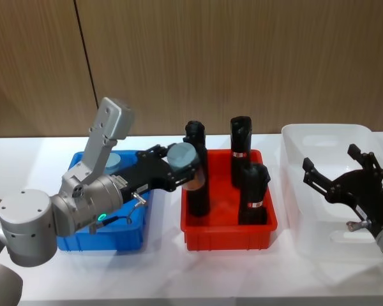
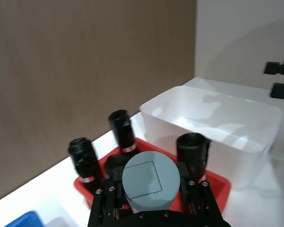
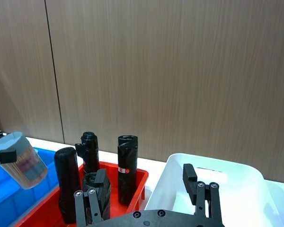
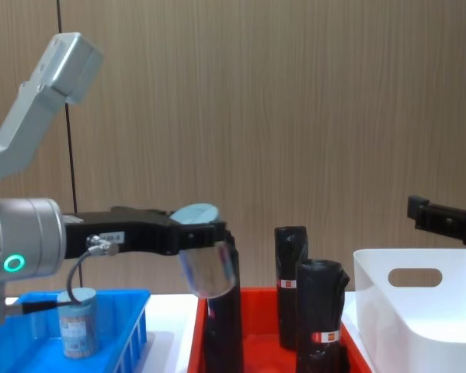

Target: Pick the cotton swabs from the blue box and place them into the white box.

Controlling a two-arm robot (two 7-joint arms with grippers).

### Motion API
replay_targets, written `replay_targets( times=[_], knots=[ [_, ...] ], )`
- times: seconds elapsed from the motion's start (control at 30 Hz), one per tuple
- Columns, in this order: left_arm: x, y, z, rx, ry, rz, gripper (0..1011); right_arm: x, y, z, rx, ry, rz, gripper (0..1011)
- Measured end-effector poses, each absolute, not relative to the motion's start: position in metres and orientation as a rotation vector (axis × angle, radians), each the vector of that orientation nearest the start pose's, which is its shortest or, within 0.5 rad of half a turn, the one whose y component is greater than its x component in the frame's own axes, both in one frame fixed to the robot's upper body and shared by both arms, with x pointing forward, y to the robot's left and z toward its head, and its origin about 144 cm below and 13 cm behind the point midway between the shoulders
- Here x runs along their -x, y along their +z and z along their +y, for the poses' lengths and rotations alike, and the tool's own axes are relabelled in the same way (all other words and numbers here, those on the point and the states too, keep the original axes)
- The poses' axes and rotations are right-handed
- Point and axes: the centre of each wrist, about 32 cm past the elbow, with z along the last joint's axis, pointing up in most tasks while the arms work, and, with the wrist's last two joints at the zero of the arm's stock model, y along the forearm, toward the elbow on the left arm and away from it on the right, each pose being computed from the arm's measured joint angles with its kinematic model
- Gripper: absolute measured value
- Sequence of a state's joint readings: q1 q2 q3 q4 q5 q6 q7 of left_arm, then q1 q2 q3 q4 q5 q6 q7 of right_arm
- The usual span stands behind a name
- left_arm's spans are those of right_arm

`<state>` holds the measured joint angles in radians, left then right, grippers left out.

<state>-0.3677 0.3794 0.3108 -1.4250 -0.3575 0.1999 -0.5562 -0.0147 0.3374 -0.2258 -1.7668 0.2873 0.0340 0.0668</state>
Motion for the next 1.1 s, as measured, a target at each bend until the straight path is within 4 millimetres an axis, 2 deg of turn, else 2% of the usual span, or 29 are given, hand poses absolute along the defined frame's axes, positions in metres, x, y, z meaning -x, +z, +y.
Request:
replay_targets(
  times=[0.7, 1.1],
  knots=[
    [-0.571, 1.216, 0.244, -0.140, 0.467, 0.021, 670, -0.443, 1.189, -0.237, -0.026, -1.229, -0.075, 1001],
    [-0.573, 1.215, 0.239, -0.170, 0.390, 0.020, 670, -0.443, 1.189, -0.237, -0.026, -1.230, -0.075, 1001]
  ],
)
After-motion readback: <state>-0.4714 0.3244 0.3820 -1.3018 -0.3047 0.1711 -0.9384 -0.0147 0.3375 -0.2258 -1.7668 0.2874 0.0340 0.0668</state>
